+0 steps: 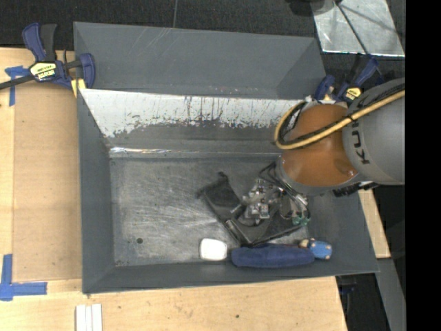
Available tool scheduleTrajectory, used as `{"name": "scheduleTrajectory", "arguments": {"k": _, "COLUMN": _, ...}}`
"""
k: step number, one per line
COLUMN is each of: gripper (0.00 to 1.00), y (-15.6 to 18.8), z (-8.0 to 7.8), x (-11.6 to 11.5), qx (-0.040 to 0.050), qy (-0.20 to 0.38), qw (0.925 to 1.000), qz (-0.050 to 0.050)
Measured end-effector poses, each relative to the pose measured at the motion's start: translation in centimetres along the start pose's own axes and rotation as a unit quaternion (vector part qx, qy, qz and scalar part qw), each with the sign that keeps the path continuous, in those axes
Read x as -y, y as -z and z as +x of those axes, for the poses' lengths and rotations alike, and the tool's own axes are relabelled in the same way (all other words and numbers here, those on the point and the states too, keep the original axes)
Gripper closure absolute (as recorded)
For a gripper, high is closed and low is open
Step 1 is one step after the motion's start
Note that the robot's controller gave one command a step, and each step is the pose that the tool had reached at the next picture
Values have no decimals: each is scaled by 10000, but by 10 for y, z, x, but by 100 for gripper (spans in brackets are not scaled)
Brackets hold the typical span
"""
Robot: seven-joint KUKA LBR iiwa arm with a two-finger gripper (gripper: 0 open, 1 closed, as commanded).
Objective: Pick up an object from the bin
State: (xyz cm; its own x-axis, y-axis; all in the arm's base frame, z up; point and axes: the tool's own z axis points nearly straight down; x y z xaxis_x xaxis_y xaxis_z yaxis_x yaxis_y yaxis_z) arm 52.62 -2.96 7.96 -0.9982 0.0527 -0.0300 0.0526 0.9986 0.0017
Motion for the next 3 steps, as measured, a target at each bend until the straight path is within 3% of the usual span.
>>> {"name": "scheduleTrajectory", "arguments": {"k": 1, "gripper": 100, "y": -2, "z": -14, "x": 62, "qx": 19, "qy": -23, "qw": 10000, "qz": -31}}
{"name": "scheduleTrajectory", "arguments": {"k": 2, "gripper": 100, "y": 118, "z": -19, "x": 77, "qx": -85, "qy": -77, "qw": 9999, "qz": 20}}
{"name": "scheduleTrajectory", "arguments": {"k": 3, "gripper": 100, "y": 103, "z": -70, "x": 63, "qx": -114, "qy": 2815, "qw": 9595, "qz": -28}}
